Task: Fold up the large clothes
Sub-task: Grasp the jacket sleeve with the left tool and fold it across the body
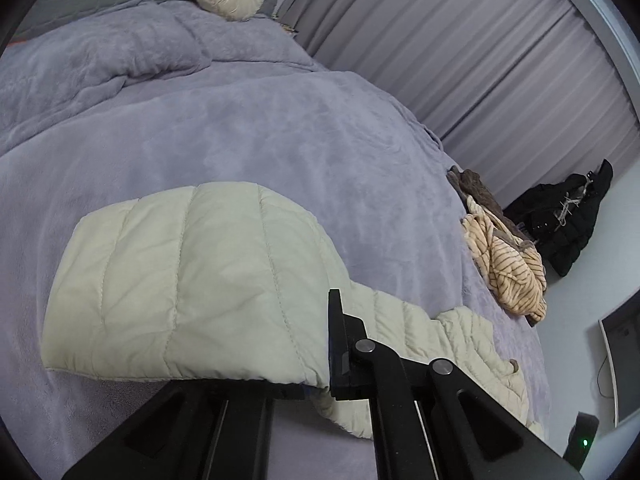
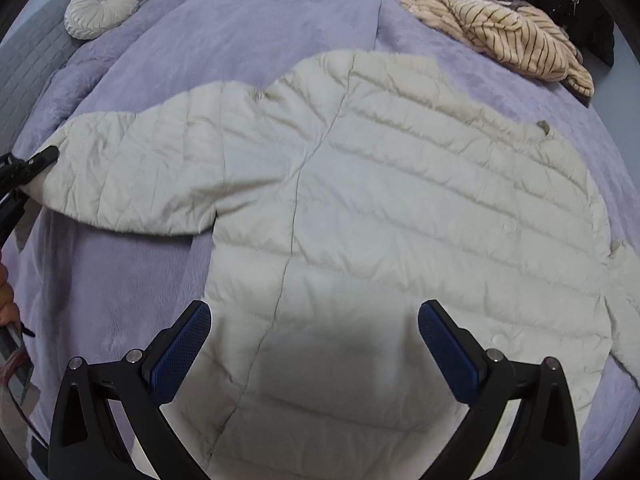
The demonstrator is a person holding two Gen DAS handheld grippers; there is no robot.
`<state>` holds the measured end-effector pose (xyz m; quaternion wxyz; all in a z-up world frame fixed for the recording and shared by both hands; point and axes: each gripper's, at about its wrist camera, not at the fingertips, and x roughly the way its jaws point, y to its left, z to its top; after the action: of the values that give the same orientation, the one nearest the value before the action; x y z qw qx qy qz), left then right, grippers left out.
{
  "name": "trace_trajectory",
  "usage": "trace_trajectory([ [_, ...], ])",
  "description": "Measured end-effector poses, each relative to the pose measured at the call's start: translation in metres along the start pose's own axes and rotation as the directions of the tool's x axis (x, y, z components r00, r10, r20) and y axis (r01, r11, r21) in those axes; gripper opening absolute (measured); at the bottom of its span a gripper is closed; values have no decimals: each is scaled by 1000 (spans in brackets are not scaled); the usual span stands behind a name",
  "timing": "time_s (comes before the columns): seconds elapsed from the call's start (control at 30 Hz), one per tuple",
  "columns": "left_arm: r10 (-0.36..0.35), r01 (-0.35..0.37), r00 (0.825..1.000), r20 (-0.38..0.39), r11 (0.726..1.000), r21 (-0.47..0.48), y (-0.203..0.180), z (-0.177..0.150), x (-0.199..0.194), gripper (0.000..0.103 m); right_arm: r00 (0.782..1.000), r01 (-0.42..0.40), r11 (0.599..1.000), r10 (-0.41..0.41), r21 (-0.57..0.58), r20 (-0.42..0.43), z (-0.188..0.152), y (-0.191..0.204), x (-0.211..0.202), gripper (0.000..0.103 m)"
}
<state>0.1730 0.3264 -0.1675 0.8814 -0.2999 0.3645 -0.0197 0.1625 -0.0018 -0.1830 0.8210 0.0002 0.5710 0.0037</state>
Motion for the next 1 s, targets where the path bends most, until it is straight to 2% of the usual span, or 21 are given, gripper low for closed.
trace_trajectory([
  [0.1, -19, 19, 1000, 10, 999, 36, -15, 5, -7, 6, 1000, -16, 999, 15, 43, 10, 27, -8, 4, 102],
  [0.17, -21, 20, 1000, 6, 998, 61, -23, 7, -6, 6, 999, -45, 997, 43, 63, 31, 37, -8, 6, 85],
  [0.2, -19, 19, 1000, 2, 997, 72, -27, 8, -6, 6, 998, -55, 996, 54, 65, 32, 44, -8, 9, 65],
  [0.23, -18, 19, 1000, -5, 997, 80, -30, 8, -4, 6, 996, -82, 994, 80, 72, 29, 49, -9, 14, 41],
  [0.3, -19, 20, 1000, -10, 995, 98, -37, 4, -3, 6, 985, -174, 979, 173, 110, 16, 45, -8, 25, 26],
  [0.43, -46, 48, 999, -12, 987, 151, -61, 2, -8, 6, 969, -245, 962, 247, 120, -9, 46, 3, 56, 24],
  [0.53, -102, 106, 994, -28, 973, 205, -91, -1, -9, 6, 966, -238, 962, 248, 132, -66, 41, 10, 87, 24],
  [0.67, -169, 180, 984, -63, 933, 313, -151, -14, -6, 6, 961, -256, 957, 267, 136, -71, 39, 10, 96, 24],
  [0.73, -191, 212, 977, -94, 907, 363, -181, -24, -2, 6, 944, -307, 936, 323, 170, -71, 40, 0, 92, 24],
  [0.8, -204, 242, 970, -134, 879, 410, -210, -38, 3, 6, 922, -366, 897, 386, 247, -34, 37, -23, 77, 24],
  [0.9, -192, 275, 958, -213, 829, 486, -253, -68, 18, 6, 944, -325, 890, 326, 320, 51, 19, -74, 43, 24],
  [1.0, -145, 290, 947, -286, 770, 569, -292, -112, 42, 6, 969, -248, 880, 234, 404, 84, -6, -135, 17, 24],
])
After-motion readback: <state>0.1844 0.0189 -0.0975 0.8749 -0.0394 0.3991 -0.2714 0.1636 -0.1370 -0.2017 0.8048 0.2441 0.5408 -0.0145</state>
